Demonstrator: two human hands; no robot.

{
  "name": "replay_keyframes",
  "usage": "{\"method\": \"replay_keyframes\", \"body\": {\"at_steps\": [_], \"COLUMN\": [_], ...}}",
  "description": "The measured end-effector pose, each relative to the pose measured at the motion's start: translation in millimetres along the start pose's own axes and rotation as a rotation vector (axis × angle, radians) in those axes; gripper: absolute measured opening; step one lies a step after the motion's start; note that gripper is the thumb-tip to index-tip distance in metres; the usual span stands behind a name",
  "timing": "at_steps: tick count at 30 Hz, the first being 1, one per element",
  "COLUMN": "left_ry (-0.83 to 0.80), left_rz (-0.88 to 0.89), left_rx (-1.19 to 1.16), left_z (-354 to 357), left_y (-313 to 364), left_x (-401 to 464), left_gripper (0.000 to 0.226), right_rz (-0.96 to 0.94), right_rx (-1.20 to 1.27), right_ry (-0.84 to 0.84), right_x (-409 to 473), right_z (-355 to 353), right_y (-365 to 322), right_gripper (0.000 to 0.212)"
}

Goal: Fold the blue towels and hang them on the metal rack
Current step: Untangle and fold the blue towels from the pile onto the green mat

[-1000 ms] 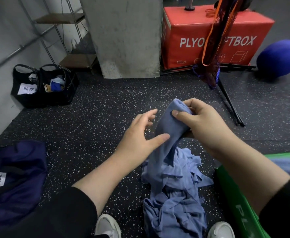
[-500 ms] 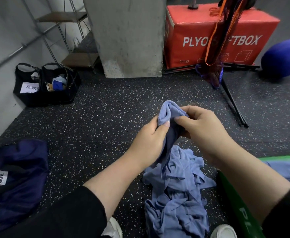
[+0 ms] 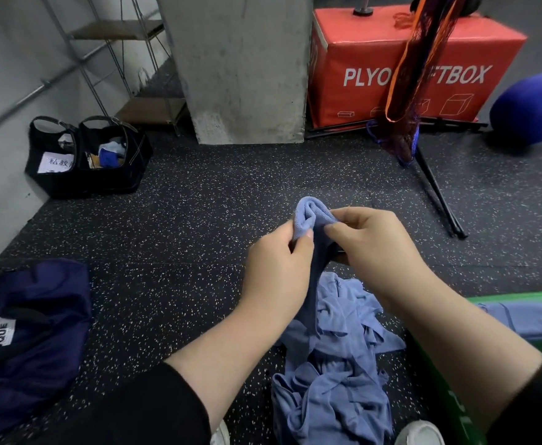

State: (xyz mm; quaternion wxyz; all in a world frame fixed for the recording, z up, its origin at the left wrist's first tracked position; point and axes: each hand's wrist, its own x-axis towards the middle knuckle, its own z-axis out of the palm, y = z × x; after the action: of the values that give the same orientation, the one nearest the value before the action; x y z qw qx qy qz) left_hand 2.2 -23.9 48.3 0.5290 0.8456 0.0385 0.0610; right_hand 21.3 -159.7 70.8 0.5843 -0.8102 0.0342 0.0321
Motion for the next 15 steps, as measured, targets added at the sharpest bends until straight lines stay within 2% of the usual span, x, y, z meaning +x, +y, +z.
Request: {"method": "replay_keyframes", "body": {"at_steps": [2,5,10,13,15], "left_ry": [-0.016,-0.025,0.029,0.006,-0.017], "left_rz": [0.015,0.028,0.006,-0.04,-0.046], "left_rx": [0.017,0.037,-0.028,-0.085,-0.098], "left_z": [-1.0,-2.4,-2.5,-4.4,-4.6], "left_y": [1.0,1.9,1.6,0.2,-0.8], "left_x": [-1.1,-3.0,-3.1,2.3,2.3], "left_gripper": [0.019,0.033,0.018,0.045,0.041], "right_rz": [-0.003,-0.035,-0.078,-0.077,-0.071], "right_rx": [0.038,0.041,-0.034,-0.032,-0.062], "right_ry": [-0.035,-0.106,-0.135,-0.109,-0.104], "right_x": [-2.1,-6.3,-7.4,-7.3,-8.1], "right_z": [1.2,3.4,7.1,6.5,4.6], "right_y": [-2.0,-4.5,-5.6,-7.9,-8.4], "right_gripper": [0.031,0.035,0.036,0.036,0.033]}}
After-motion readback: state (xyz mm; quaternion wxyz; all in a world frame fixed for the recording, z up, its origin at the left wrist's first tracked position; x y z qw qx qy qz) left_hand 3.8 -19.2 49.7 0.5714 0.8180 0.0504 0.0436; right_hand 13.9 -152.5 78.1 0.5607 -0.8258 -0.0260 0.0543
